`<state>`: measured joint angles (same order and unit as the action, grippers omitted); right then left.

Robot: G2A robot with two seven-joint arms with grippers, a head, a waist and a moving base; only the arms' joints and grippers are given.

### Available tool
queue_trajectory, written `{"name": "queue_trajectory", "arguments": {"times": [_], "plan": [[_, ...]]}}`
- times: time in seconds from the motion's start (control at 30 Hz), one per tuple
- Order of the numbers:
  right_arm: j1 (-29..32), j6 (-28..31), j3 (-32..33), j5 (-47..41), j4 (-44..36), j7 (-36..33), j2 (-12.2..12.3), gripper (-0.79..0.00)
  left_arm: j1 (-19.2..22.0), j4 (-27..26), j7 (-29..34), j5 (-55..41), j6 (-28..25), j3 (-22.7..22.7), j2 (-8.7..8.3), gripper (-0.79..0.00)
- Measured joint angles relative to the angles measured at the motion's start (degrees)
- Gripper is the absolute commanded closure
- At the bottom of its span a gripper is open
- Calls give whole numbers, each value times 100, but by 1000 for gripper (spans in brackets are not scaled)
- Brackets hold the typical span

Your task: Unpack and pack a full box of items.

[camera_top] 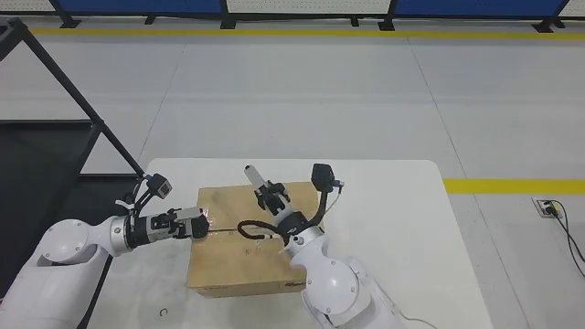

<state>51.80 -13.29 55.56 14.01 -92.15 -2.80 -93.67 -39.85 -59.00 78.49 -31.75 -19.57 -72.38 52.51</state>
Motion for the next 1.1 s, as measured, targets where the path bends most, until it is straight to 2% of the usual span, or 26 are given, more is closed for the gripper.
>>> {"name": "queue_trajectory", "arguments": {"times": [0.1,0.27,0.47,0.73,1.1], "plan": [[24,-12,-3,-48,15,-63,1,-785,-9,-14,-13,5,4,1,0,-785],[-186,-466,92,-373,180,-1083,14,-785,-200,-338,-305,98,127,-52,-22,-785],[-472,-807,105,-517,491,-1385,-23,-785,-294,-512,-369,144,220,-127,-51,-785],[-674,-550,0,-529,766,-2077,-20,-785,-299,-530,-415,169,286,-133,-57,-785],[-567,-288,-54,101,597,-3093,120,-785,-231,-344,-358,149,254,-153,-62,-785]]}}
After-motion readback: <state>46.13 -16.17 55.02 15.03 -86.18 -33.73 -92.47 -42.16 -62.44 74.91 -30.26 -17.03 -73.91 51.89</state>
